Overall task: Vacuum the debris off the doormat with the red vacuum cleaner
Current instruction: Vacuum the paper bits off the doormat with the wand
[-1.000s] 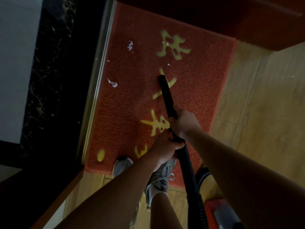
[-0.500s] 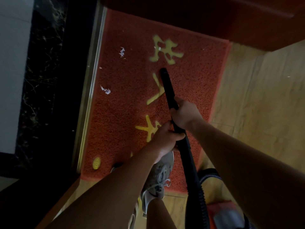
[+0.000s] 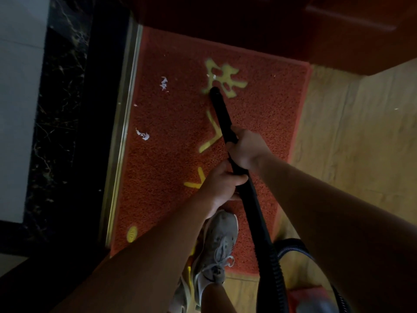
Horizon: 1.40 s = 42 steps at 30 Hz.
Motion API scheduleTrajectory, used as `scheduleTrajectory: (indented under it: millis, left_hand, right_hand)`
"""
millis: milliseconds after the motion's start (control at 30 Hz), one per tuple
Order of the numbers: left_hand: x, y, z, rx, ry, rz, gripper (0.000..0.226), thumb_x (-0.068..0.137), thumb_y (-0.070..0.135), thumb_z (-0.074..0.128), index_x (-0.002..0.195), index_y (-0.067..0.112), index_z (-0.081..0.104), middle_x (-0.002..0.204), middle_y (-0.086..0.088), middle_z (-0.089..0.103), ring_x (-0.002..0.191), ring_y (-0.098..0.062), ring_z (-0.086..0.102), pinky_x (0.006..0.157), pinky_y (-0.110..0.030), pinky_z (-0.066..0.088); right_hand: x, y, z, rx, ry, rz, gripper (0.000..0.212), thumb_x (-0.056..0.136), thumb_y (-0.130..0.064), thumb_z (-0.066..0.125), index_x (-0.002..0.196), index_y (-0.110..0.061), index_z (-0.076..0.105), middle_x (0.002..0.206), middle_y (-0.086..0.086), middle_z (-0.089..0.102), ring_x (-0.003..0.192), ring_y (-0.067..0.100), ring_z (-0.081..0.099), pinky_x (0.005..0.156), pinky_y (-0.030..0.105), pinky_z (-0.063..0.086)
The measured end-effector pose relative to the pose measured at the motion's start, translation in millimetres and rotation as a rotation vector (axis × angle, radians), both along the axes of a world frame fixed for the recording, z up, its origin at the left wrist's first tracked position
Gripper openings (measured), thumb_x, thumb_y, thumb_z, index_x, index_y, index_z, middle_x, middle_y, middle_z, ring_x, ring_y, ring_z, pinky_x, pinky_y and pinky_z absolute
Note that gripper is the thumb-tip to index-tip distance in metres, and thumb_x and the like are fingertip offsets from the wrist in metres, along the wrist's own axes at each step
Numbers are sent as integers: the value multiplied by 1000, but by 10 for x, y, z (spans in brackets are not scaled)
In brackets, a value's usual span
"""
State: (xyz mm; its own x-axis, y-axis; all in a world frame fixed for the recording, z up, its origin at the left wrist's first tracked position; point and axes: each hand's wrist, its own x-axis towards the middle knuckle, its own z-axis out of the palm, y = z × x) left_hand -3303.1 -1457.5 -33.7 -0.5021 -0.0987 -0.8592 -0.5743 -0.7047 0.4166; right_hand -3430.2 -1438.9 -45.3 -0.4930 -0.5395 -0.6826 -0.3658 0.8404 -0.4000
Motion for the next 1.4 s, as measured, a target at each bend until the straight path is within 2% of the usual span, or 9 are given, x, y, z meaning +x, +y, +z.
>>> scheduleTrajectory:
  millis: [67, 200, 300, 500, 833, 1067, 1200, 1300, 1400]
  left_hand:
    - [-21, -38, -22, 1, -14, 8, 31, 97, 5, 61, 127, 12, 61, 117, -17, 68, 105, -31, 70, 77, -41, 63]
    - [-88, -96, -65, 0, -43, 8, 27, 96, 7, 63, 122, 14, 62, 118, -17, 69, 104, -30, 71, 72, -37, 62]
    - [-185, -127, -64, -19, -33, 5, 29, 97, 8, 62, 124, 17, 62, 119, -17, 69, 104, -28, 71, 78, -41, 63]
    - [-341, -222, -57, 7, -25, 20, 30, 97, 6, 60, 126, 16, 62, 118, -15, 68, 105, -27, 69, 74, -36, 63]
    - [-254, -365, -68, -5, 5, -55, 32, 98, 10, 60, 129, 19, 59, 117, -12, 69, 102, -24, 71, 78, -37, 64]
    - [-464, -205, -23, -12, 27, -137, 20, 97, 5, 60, 116, 11, 62, 94, -7, 67, 84, -19, 70, 71, -37, 62]
    - [-650, -30, -4, -17, 47, -205, 31, 97, 7, 60, 129, 10, 59, 96, -8, 68, 90, -24, 69, 86, -49, 58]
    - [-790, 98, -12, -25, 58, -243, 33, 97, 9, 60, 129, 15, 59, 94, -6, 70, 89, -24, 70, 82, -44, 60]
    - [-921, 195, -47, -30, 72, -256, 27, 97, 8, 60, 120, 20, 60, 92, -8, 70, 85, -24, 70, 75, -38, 58]
  right_hand:
    - [-29, -47, -8, 6, -15, 2, 45, 97, -23, 53, 142, -21, 51, 114, 12, 68, 100, 33, 65, 82, 34, 52]
    - [-84, -110, -41, -2, -11, 17, 41, 97, -21, 51, 138, -20, 54, 102, 10, 68, 90, 31, 65, 75, 35, 53]
    - [-175, -145, -78, -16, 11, 13, 36, 95, -23, 51, 131, -20, 56, 94, 8, 68, 86, 31, 65, 67, 30, 44]
    - [-337, -251, -85, 12, 10, 17, 47, 96, -25, 54, 142, -18, 52, 115, 16, 68, 103, 36, 64, 75, 28, 45]
    - [-248, -298, -71, -10, 24, -44, 54, 95, -24, 54, 148, -18, 46, 121, 15, 68, 107, 34, 65, 80, 29, 47]
    - [-443, -44, -10, 28, 55, -106, 49, 97, -22, 51, 145, -16, 48, 119, 18, 68, 105, 39, 64, 81, 33, 50]
    - [-598, 221, -7, 47, 100, -142, 43, 97, -19, 50, 139, -17, 53, 116, 17, 69, 104, 39, 64, 72, 28, 41]
    - [-722, 402, -22, 54, 110, -196, 40, 96, -18, 49, 136, -17, 55, 113, 17, 69, 100, 37, 65, 69, 27, 37]
    - [-850, 519, -26, 64, 126, -239, 40, 97, -20, 49, 136, -16, 55, 118, 19, 68, 106, 39, 63, 73, 31, 41]
